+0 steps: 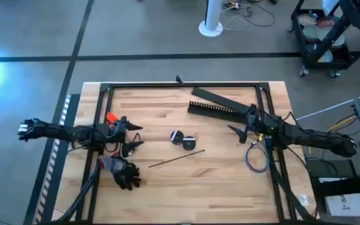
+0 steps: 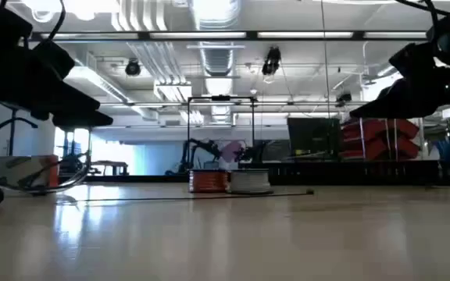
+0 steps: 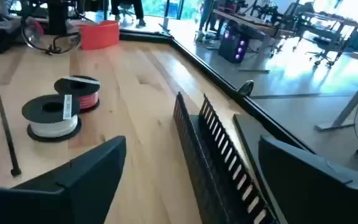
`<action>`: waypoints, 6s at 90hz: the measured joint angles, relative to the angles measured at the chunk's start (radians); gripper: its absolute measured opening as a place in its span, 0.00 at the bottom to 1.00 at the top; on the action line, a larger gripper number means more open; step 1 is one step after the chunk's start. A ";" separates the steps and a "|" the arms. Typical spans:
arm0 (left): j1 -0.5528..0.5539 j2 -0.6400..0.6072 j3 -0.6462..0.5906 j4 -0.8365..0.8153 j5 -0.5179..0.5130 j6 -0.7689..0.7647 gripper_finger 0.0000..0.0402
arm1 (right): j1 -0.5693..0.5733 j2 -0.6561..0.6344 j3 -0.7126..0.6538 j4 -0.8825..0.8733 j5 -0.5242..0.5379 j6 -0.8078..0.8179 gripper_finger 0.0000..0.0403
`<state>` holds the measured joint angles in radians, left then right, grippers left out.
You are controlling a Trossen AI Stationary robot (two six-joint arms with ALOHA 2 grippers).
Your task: Ziptie cables
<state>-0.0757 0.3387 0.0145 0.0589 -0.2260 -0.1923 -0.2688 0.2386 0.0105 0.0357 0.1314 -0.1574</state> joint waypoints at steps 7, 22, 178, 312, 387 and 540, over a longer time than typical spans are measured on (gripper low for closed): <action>0.000 0.000 0.000 0.000 0.000 0.000 0.86 | 0.000 0.000 0.000 0.000 0.000 0.000 0.85; 0.000 0.000 0.000 0.000 0.000 0.000 0.86 | 0.000 0.000 0.000 0.000 0.000 0.000 0.85; 0.000 0.000 0.000 0.000 0.000 0.000 0.86 | 0.000 0.000 0.000 0.000 -0.014 -0.004 0.85; 0.000 0.000 0.000 0.000 0.000 0.000 0.86 | 0.092 0.008 0.064 -0.008 -0.082 0.752 0.85; 0.024 0.001 0.000 0.075 -0.203 0.209 0.86 | 0.409 0.723 0.181 0.286 -0.088 0.550 0.85; -0.159 0.724 0.156 0.933 0.026 -0.041 0.86 | 0.327 1.427 0.456 0.441 -0.195 0.048 0.23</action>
<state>-0.2344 1.0629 0.1710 0.9915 -0.1997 -0.2329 0.0582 1.6660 0.4662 0.4765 -0.0640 -0.1090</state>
